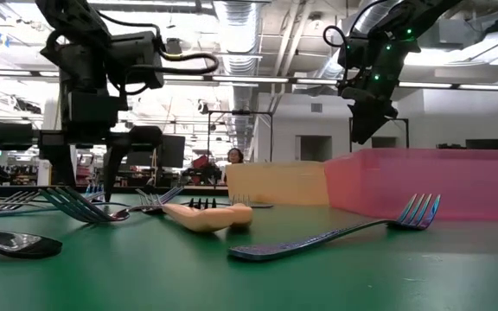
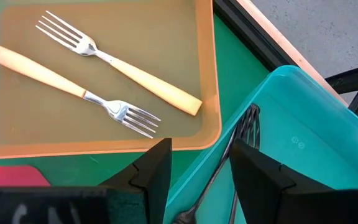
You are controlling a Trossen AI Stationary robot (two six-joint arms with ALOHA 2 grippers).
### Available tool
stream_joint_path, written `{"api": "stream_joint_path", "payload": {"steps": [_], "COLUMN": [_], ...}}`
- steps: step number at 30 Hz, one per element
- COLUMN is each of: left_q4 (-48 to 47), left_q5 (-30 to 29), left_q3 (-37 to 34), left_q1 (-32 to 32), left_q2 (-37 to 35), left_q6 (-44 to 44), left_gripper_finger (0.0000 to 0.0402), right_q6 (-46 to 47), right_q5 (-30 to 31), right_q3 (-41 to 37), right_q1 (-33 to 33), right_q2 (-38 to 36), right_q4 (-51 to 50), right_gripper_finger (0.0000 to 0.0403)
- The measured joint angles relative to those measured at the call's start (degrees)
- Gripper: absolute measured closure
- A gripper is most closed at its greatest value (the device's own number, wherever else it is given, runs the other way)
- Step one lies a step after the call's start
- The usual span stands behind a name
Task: Sort silverware by color (type)
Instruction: Put the blue fork into the pink bin
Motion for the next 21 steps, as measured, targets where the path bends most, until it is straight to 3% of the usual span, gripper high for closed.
{"api": "stream_joint_path", "payload": {"steps": [7, 17, 21], "left_q4": [-1.1, -0.9, -0.9], "left_q5": [1.5, 1.7, 1.7], "left_q3": [0.8, 0.8, 0.8], "left_q1": [1.0, 1.2, 1.2], "left_q2": [0.6, 0.7, 0.7], "left_q6": [0.0, -3.3, -4.8], "left_gripper_finger": [0.0283, 0.0392, 0.0395], "right_q6": [0.0, 0.0, 0.0], "right_q5": [0.0, 0.0, 0.0], "right_q3": [0.0, 0.0, 0.0], "right_q1": [0.0, 1.4, 2.1], "right_q2": [0.0, 0.0, 0.0], "right_q4": [0.1, 0.4, 0.4], "right_gripper_finger": [0.0221, 0.0221, 0.0221]}}
